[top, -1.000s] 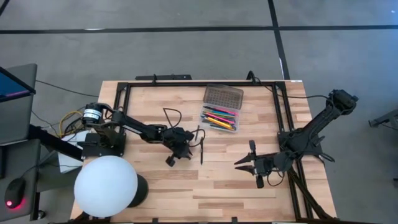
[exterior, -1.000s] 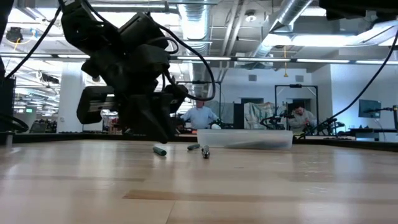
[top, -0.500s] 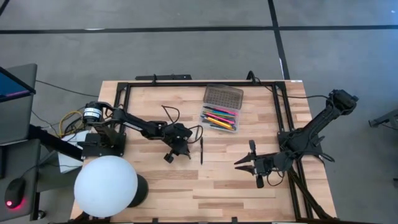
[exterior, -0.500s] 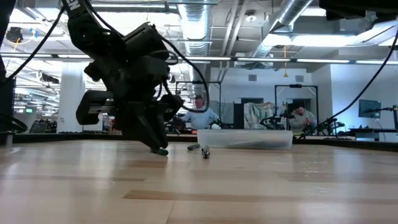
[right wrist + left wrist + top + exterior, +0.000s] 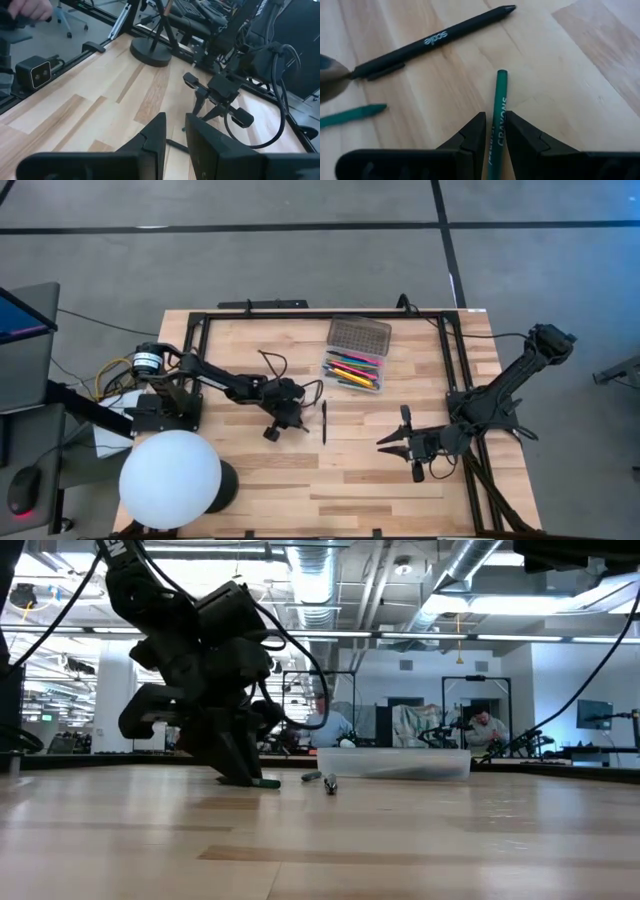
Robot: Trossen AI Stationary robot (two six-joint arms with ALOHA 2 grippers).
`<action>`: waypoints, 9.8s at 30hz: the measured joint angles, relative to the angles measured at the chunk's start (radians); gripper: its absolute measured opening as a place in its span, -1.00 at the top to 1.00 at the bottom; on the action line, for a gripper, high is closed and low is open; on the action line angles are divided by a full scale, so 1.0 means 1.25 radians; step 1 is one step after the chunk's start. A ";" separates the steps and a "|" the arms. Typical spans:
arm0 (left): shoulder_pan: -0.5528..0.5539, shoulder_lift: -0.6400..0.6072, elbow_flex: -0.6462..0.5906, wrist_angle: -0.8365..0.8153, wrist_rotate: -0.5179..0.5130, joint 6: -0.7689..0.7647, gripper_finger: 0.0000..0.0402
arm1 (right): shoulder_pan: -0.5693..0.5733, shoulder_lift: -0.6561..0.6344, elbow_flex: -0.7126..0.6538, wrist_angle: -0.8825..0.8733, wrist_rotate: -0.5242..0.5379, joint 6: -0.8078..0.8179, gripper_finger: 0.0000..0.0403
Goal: Pick & place school supplies into a supply box
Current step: Put the green crayon into the black supply box, then put the black pen into the black supply box
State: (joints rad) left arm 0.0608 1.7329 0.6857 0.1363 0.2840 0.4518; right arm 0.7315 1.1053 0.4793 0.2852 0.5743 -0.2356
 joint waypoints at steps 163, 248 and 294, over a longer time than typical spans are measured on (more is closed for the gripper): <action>-0.093 0.009 0.206 -0.391 -0.169 -0.037 0.96 | 0.000 0.000 0.000 -0.018 0.001 0.063 0.67; 0.060 -0.044 0.336 -0.367 -0.254 0.052 0.49 | -0.222 0.148 0.001 0.066 -0.001 0.090 0.67; 0.036 -0.471 -0.262 0.038 -0.405 -0.050 0.49 | -0.386 0.744 0.710 -0.649 -0.097 0.844 0.67</action>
State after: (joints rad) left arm 0.1062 1.1439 0.3588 0.1835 -0.2218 0.3891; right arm 0.2485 2.0354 1.3663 -0.5258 0.4534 0.8199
